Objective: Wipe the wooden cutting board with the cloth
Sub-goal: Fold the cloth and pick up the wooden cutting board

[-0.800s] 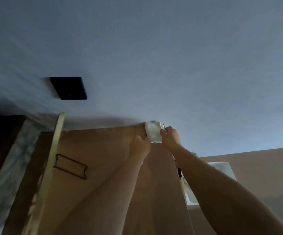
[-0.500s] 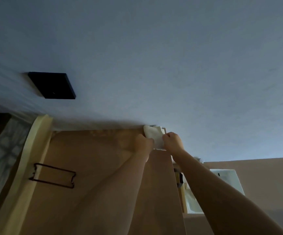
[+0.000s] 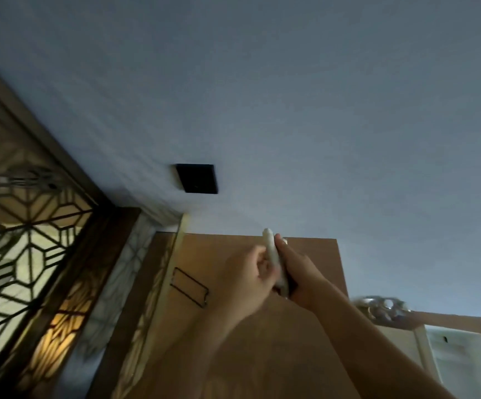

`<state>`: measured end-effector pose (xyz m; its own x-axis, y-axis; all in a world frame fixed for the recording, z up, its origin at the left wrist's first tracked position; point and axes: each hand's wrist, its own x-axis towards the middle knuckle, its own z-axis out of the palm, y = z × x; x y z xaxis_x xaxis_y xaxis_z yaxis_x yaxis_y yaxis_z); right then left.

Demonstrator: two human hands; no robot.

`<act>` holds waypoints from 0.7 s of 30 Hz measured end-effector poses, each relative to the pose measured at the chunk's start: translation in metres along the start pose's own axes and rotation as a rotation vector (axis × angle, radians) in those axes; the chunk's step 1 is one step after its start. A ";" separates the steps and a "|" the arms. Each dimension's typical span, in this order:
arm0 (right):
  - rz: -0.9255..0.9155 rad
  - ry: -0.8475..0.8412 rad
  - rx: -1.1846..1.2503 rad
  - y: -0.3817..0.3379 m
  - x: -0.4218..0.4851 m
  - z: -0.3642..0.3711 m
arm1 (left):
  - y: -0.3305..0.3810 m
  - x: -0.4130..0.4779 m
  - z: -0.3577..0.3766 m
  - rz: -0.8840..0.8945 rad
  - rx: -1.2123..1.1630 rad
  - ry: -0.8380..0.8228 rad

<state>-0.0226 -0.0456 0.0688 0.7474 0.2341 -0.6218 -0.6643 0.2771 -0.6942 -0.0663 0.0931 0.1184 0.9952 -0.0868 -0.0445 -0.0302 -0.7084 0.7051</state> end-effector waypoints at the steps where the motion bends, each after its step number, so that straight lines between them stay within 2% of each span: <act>1: -0.001 0.026 0.017 0.004 -0.003 0.012 | -0.007 -0.008 -0.025 0.091 0.153 0.147; 3: -0.006 0.084 -0.006 0.013 -0.007 0.032 | -0.025 -0.016 -0.072 0.198 0.378 0.481; 4: -0.007 0.113 -0.031 0.018 -0.009 0.041 | -0.036 -0.015 -0.091 0.181 0.446 0.580; 5: -0.007 0.136 -0.052 0.022 -0.009 0.048 | -0.047 -0.012 -0.108 0.108 0.499 0.584; 7: -0.002 0.185 -0.084 0.031 -0.011 0.061 | -0.069 -0.003 -0.122 -0.106 0.494 0.391; 9: -0.002 0.226 -0.101 0.038 -0.012 0.073 | -0.085 0.003 -0.117 -0.269 0.259 0.163; 11: -0.008 0.250 -0.128 0.044 -0.013 0.083 | -0.092 0.000 -0.109 -0.281 0.028 0.060; 15: -0.049 0.280 -0.190 0.050 -0.018 0.105 | -0.093 -0.001 -0.109 -0.117 -0.041 0.087; 18: -0.119 0.256 -0.247 0.054 -0.026 0.118 | -0.103 0.003 -0.117 -0.140 0.011 0.119; 21: -0.150 0.264 -0.314 0.059 -0.036 0.135 | -0.121 0.002 -0.133 -0.164 -0.127 0.156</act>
<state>-0.0877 0.0879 0.0994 0.8349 -0.0449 -0.5486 -0.5497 -0.0169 -0.8352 -0.0486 0.2717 0.1274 0.9884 0.1386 -0.0627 0.1351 -0.6096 0.7811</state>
